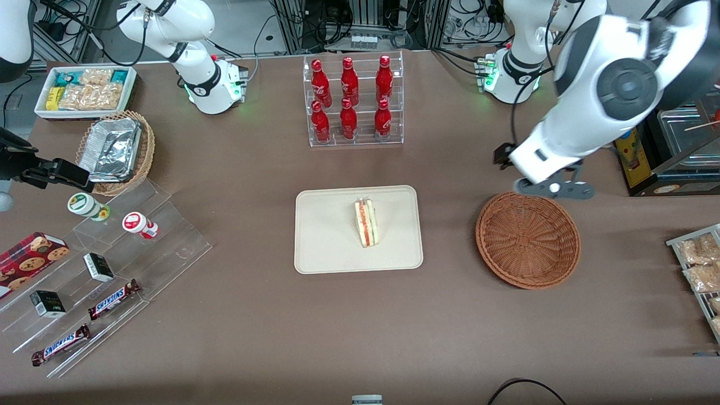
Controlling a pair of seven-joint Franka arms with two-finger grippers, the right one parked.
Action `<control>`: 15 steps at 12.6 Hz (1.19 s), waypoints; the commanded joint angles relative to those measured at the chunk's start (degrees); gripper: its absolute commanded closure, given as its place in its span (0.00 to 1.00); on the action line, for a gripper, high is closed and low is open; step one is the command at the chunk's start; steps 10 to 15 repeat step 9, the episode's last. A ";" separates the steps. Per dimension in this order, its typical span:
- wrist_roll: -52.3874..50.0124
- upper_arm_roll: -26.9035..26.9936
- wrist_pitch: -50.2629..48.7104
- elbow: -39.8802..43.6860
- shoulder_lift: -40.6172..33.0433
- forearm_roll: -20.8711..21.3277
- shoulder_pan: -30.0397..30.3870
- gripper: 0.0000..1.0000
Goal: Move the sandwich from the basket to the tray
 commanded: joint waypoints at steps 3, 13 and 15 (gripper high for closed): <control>7.00 -5.70 -5.59 -0.69 -4.93 -0.79 13.66 0.00; 8.94 -6.43 -11.57 3.87 -8.98 0.09 22.21 0.00; 8.94 -6.43 -11.57 3.87 -8.98 0.09 22.21 0.00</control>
